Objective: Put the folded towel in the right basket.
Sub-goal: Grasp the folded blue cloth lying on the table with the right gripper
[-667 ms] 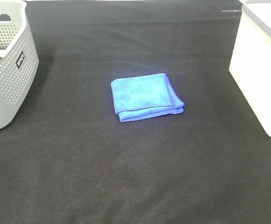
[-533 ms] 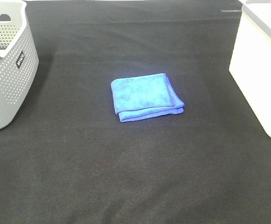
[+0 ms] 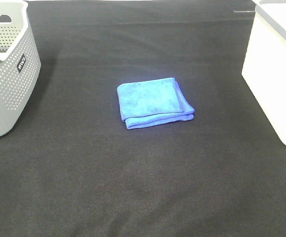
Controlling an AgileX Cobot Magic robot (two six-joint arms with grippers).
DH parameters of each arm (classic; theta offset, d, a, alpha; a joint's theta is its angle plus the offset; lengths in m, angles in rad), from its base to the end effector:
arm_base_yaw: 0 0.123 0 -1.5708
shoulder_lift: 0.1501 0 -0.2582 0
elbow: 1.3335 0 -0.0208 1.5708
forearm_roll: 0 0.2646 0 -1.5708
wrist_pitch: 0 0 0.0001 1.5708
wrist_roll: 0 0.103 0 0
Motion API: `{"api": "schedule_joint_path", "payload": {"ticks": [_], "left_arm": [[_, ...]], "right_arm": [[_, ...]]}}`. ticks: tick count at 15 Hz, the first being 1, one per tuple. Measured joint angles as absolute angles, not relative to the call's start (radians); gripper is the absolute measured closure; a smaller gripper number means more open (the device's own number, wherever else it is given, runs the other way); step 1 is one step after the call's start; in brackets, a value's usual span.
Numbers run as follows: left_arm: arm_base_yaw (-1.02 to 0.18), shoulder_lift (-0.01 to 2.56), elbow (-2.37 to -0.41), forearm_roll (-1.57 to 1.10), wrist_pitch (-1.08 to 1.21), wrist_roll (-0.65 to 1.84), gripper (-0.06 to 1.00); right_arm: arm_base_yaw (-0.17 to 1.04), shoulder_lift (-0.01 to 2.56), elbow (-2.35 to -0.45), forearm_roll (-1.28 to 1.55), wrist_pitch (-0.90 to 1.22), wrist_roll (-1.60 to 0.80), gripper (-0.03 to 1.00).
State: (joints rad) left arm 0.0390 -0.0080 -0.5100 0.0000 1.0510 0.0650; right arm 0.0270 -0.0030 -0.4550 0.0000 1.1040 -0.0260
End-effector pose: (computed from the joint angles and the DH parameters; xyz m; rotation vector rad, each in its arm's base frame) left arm 0.0430 0.0017 0.2827 0.0262 2.0171 0.0661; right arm 0.0473 0.0013 0.2612 -0.0564 2.1289 0.0006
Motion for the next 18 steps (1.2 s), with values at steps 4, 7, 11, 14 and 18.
{"api": "schedule_joint_path", "payload": {"ticks": [4, 7, 11, 14, 18], "left_arm": [[0.039, -0.008, -0.51, 0.0, 1.051, 0.066, -0.05], [0.039, -0.008, -0.51, 0.0, 1.051, 0.066, -0.05], [0.039, -0.008, -0.51, 0.0, 1.051, 0.066, -0.05], [0.039, -0.008, -0.51, 0.0, 1.051, 0.066, -0.05], [0.039, -0.008, -0.51, 0.0, 1.051, 0.066, -0.05]], "right_arm": [[0.027, -0.003, -0.455, 0.0, 1.104, -0.026, 0.0], [0.027, -0.003, -0.455, 0.0, 1.104, -0.026, 0.0], [0.027, 0.013, -0.458, 0.0, 1.104, -0.057, 0.0], [0.027, 0.352, -0.631, 0.112, 1.065, -0.089, 0.0], [0.027, 1.009, -1.13, 0.311, 1.12, -0.108, 0.0]]}}
